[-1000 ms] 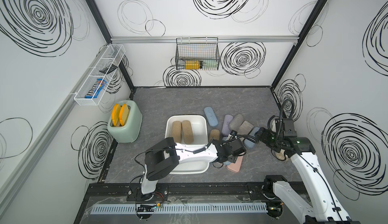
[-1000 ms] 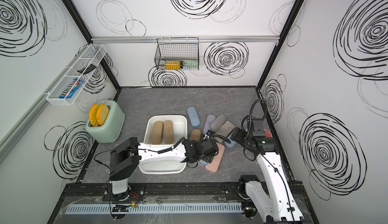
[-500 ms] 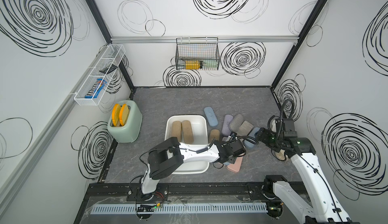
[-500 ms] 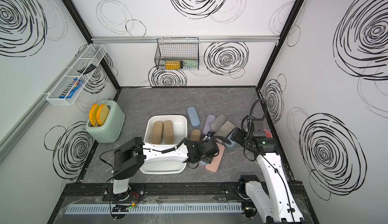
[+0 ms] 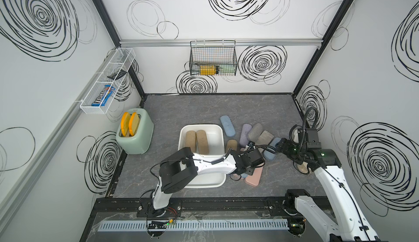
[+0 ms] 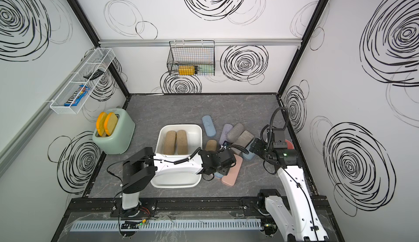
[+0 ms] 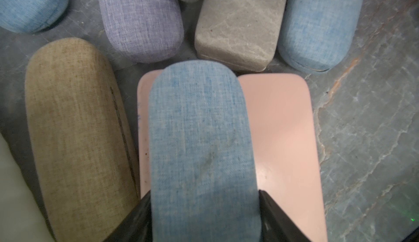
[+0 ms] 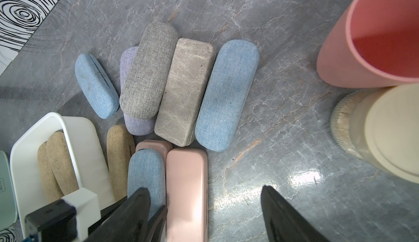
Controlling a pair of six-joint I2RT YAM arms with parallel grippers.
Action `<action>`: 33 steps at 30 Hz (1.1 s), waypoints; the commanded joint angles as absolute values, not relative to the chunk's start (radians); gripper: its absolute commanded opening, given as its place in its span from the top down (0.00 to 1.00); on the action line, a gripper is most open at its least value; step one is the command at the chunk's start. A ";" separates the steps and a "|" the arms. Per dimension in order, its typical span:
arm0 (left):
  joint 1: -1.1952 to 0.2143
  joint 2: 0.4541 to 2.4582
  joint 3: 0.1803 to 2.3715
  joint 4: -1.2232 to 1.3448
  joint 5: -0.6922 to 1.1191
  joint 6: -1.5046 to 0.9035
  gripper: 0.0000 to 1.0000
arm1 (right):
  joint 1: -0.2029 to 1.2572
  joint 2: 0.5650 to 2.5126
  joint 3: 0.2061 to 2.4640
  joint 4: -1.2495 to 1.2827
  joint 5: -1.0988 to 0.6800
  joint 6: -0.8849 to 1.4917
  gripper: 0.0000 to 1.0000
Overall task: Put the glasses cases into the storage boxes
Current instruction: Pick up the glasses case, then place the glasses case in the storage box.
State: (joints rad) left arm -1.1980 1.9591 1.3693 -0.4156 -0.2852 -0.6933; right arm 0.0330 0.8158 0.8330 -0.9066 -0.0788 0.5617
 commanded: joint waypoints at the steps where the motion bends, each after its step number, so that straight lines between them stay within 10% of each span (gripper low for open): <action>1: -1.185 1.877 1.406 -0.419 -0.306 -0.706 0.51 | 0.029 0.805 0.859 -0.931 -0.066 0.551 0.19; 18: -0.797 1.444 1.165 -0.355 -0.244 -0.716 0.51 | 0.032 0.824 0.862 -0.908 -0.121 0.523 0.19; 33: -0.670 1.601 1.022 -0.191 -0.155 -0.775 0.55 | 0.081 0.831 0.835 -0.885 -0.112 0.545 0.20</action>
